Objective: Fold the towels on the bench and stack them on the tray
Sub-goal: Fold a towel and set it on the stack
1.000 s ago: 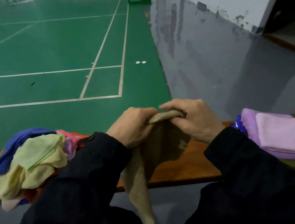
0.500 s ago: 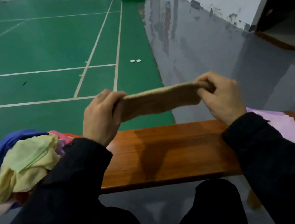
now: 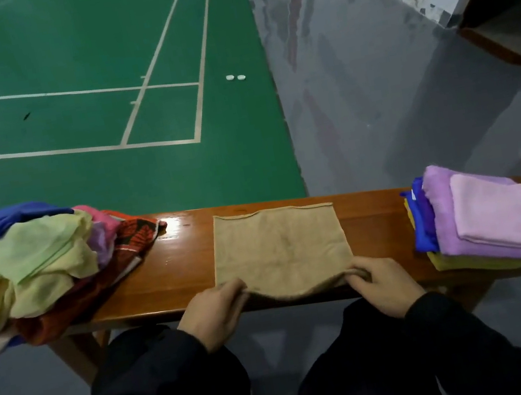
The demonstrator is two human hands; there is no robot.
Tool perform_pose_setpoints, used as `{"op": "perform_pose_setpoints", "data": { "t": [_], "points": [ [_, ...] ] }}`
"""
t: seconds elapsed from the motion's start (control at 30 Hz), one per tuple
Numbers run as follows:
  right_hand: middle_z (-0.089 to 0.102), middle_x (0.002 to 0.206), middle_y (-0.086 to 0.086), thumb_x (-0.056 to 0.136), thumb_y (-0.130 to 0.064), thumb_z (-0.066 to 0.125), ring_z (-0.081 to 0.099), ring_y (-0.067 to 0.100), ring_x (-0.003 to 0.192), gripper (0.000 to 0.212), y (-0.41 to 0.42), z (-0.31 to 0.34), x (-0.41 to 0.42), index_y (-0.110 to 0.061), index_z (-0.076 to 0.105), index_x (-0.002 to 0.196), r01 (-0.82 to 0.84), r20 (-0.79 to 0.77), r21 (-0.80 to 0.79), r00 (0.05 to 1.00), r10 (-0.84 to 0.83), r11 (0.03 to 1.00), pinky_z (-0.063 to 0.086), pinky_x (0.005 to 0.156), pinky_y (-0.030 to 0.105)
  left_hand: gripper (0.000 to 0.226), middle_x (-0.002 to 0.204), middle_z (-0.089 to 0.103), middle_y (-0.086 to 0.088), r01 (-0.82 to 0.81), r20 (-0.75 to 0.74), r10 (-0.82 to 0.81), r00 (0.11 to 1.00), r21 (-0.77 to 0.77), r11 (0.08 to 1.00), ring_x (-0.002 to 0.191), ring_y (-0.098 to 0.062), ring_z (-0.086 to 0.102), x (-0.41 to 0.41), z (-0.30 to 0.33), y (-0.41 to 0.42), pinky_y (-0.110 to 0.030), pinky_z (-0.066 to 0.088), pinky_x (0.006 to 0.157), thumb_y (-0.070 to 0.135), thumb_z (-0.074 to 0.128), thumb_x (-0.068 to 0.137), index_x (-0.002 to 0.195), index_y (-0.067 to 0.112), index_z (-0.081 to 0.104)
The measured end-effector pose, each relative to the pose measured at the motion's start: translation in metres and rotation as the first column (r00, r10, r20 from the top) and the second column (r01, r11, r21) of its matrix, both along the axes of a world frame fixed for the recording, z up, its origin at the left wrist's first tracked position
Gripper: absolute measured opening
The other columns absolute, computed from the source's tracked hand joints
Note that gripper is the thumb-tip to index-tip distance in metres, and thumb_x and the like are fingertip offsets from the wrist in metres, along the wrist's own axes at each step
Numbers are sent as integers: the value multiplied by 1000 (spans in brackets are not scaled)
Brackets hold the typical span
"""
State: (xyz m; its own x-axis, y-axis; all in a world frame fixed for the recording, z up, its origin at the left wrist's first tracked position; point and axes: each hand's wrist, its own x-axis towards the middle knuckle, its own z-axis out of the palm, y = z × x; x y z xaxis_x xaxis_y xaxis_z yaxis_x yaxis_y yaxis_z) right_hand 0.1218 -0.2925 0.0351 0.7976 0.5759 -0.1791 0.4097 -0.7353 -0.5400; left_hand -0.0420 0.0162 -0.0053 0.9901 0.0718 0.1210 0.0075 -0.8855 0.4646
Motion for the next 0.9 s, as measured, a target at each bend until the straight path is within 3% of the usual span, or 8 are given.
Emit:
{"op": "perform_pose_setpoints", "data": {
  "t": [0.1, 0.2, 0.3, 0.43, 0.63, 0.7, 0.8, 0.9],
  "points": [
    [71, 89, -15, 95, -27, 69, 64, 1, 87, 6, 18, 22, 23, -31, 71, 91, 97, -53, 140, 994, -91, 985, 51, 74, 23, 15, 84, 70, 7, -81, -40, 75, 996, -151, 985, 76, -17, 66, 28, 23, 14, -29, 47, 62, 40, 56, 101, 94, 28, 62],
    [69, 89, -8, 93, -28, 72, 63, 9, 87, 6, 42, 30, 54, -26, 67, 89, 245, -54, 168, 969, -239, 955, 55, 76, 34, 14, 85, 67, 8, -168, -58, 160, 985, -175, 970, 77, -12, 63, 66, 37, 33, -20, 41, 59, 38, 57, 101, 91, 30, 60],
    [69, 93, -7, 94, -29, 67, 64, 14, 90, 3, 64, 26, 83, -26, 67, 92, 301, -53, 139, 954, -296, 944, 57, 81, 40, 15, 86, 65, 4, -225, -96, 215, 972, -115, 968, 80, -18, 61, 101, 42, 42, -28, 41, 65, 32, 56, 102, 89, 25, 60],
    [66, 89, -6, 93, -26, 68, 62, 16, 85, 7, 92, 15, 106, -26, 62, 89, 353, -4, 85, 935, -354, 932, 51, 69, 32, 17, 94, 68, 1, -293, -187, 280, 942, -46, 955, 87, -20, 64, 131, 31, 54, -32, 52, 75, 31, 57, 102, 99, 18, 67],
    [66, 89, -4, 96, -30, 66, 60, 19, 80, 11, 113, -8, 125, -25, 56, 96, 364, 95, 39, 926, -366, 931, 54, 70, 37, 17, 100, 69, -5, -347, -135, 341, 930, -23, 938, 90, -23, 64, 148, 10, 64, -39, 57, 80, 27, 57, 101, 103, 14, 67],
    [68, 99, -2, 96, -30, 65, 63, 23, 87, 16, 116, -16, 130, -27, 55, 108, 345, 121, -15, 932, -341, 938, 55, 76, 40, 17, 104, 69, -5, -358, -150, 348, 925, -41, 933, 94, -23, 64, 152, 2, 68, -39, 56, 83, 28, 58, 101, 106, 15, 67],
    [59, 130, 2, 95, -26, 65, 59, 27, 115, 43, 118, -33, 130, -26, 51, 136, 299, 230, -116, 936, -267, 947, 53, 94, 42, 29, 121, 65, -7, -373, -171, 359, 917, -58, 926, 114, -26, 59, 154, -8, 68, -43, 51, 98, 33, 60, 96, 121, 18, 62],
    [42, 154, 10, 92, -17, 60, 42, 30, 140, 57, 121, -41, 120, -18, 46, 147, 229, 459, -94, 874, -162, 969, 39, 115, 46, 56, 143, 49, -8, -378, -19, 381, 924, 85, 922, 136, -28, 40, 144, -10, 57, -52, 36, 113, 40, 54, 88, 141, 20, 48]
  ]
}}
